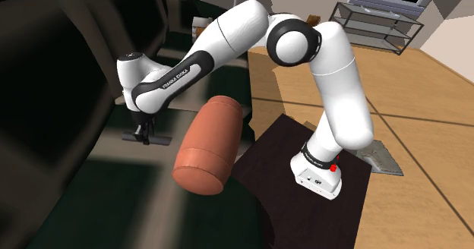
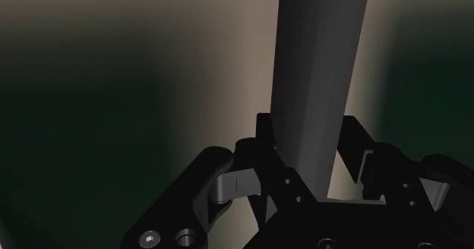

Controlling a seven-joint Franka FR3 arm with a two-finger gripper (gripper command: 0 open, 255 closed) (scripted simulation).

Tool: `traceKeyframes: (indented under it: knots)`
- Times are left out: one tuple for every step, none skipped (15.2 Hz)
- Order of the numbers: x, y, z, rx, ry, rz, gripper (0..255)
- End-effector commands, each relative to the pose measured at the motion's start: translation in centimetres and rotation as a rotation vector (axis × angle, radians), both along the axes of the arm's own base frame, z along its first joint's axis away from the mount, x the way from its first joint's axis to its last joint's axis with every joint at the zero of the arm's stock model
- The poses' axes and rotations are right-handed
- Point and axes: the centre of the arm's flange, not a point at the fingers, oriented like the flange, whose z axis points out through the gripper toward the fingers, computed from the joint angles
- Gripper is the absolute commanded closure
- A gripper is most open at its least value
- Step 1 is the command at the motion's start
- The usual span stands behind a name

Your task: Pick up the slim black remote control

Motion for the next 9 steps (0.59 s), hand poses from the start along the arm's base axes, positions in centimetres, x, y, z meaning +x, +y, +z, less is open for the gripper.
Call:
traceKeyframes:
  knots:
    - [0.0,0.0,1.1,0.000,0.000,0.000,255]
    - [0.0,0.0,1.7,0.000,0.000,0.000,255]
    - [0.0,0.0,2.2,0.000,0.000,0.000,255]
    - [0.0,0.0,2.7,0.000,0.000,0.000,255]
    - [0.0,0.0,3.2,0.000,0.000,0.000,255]
    - [0.0,0.0,3.8,0.000,0.000,0.000,255]
    - [0.0,0.0,4.3,0.000,0.000,0.000,255]
    - [0.0,0.0,4.4,0.000,0.000,0.000,255]
    - [0.0,0.0,4.4,0.000,0.000,0.000,255]
